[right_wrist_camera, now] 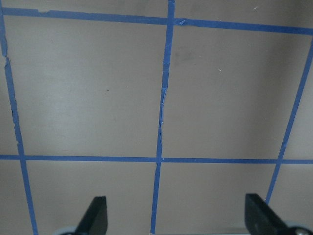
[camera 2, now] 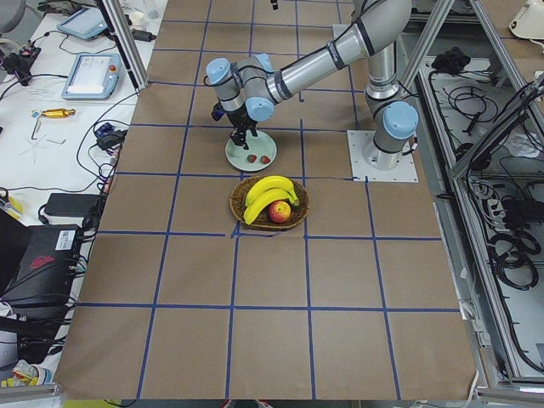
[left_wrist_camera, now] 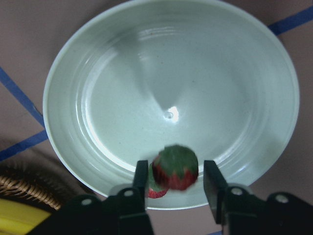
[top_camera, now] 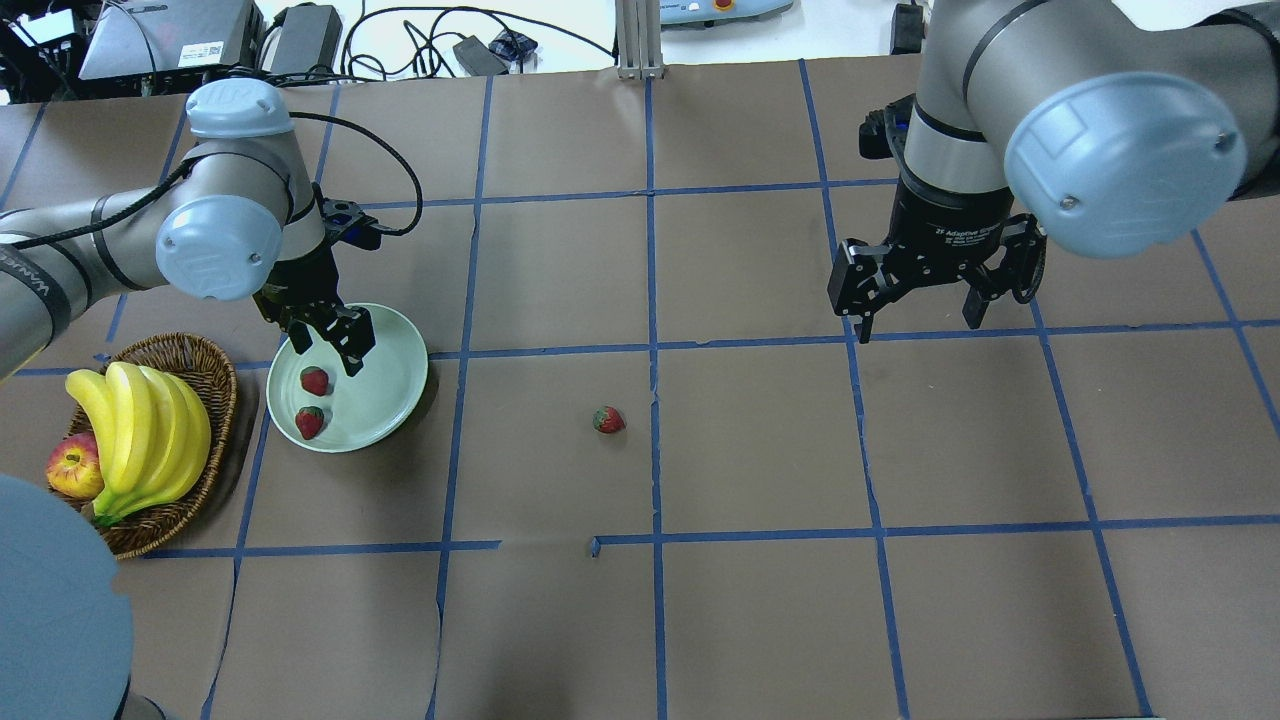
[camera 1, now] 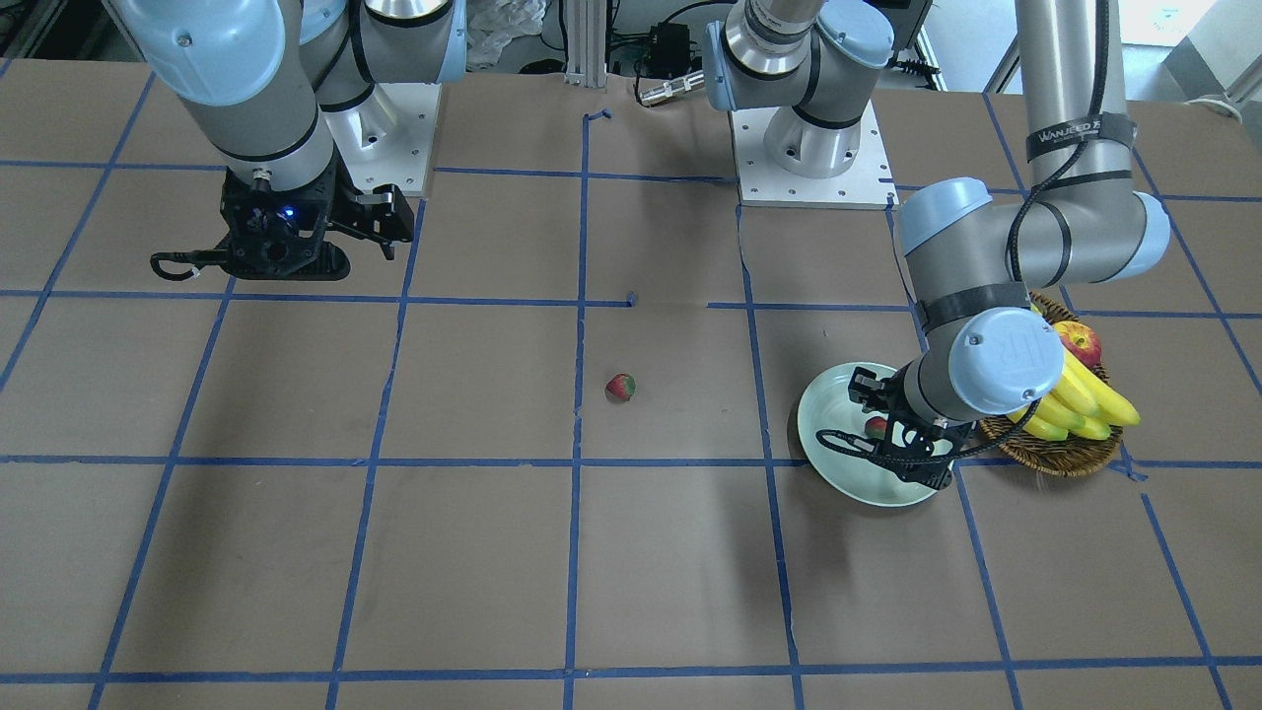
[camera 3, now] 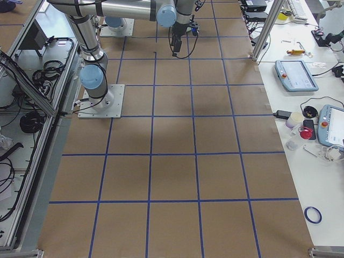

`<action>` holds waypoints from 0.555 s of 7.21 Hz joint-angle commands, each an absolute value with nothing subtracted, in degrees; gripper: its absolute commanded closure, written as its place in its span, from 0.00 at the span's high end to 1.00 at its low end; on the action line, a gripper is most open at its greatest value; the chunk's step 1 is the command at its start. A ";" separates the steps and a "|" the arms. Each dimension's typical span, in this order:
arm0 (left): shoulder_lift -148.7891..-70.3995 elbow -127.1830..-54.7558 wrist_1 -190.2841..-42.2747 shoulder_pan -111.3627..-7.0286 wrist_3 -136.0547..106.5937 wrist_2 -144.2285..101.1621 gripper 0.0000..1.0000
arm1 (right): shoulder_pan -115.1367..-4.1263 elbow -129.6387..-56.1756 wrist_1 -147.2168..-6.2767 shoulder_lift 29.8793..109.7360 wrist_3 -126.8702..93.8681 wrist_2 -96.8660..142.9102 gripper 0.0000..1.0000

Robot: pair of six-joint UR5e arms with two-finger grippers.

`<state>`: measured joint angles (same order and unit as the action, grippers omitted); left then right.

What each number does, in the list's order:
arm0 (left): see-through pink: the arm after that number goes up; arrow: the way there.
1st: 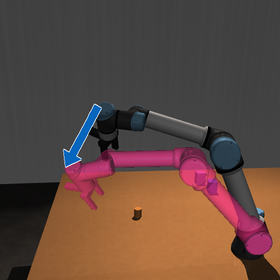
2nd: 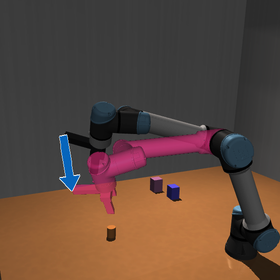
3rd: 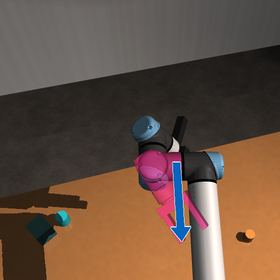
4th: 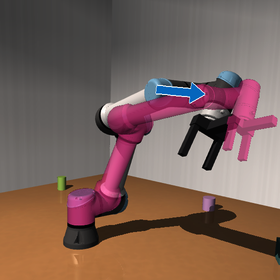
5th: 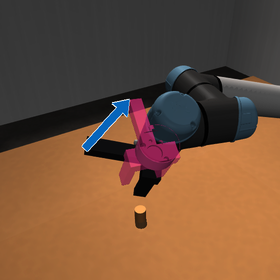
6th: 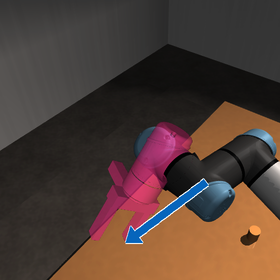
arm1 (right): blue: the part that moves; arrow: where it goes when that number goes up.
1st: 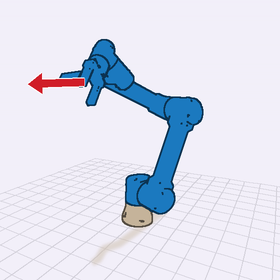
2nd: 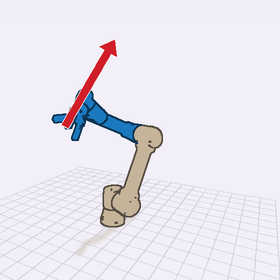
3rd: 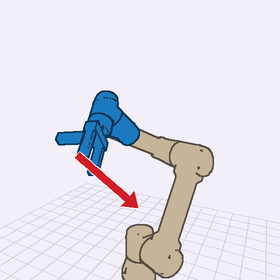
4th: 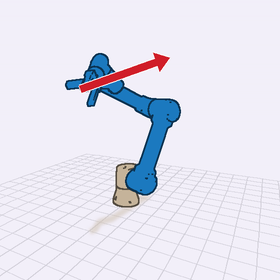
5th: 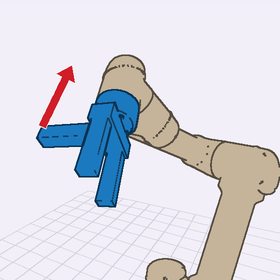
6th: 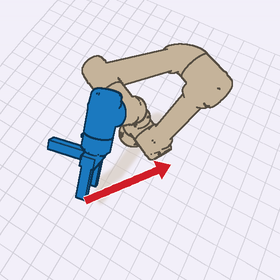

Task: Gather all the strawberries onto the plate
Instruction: 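Carry the strawberry into the plate and open the left gripper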

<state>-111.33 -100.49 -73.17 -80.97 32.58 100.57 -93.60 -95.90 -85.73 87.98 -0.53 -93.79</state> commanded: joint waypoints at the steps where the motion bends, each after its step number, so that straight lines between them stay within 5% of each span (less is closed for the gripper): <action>1: -109.17 -100.11 -73.12 -83.74 30.86 100.20 0.93 | -93.52 -95.63 -85.61 88.24 -0.09 -94.91 1.00; 4: -107.93 -100.02 -73.04 -94.63 15.95 93.98 0.93 | -93.60 -95.98 -85.61 88.33 -0.96 -95.45 1.00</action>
<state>-108.30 -100.07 -73.10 -90.46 21.46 96.74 -93.59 -95.92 -85.61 88.28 -0.65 -95.45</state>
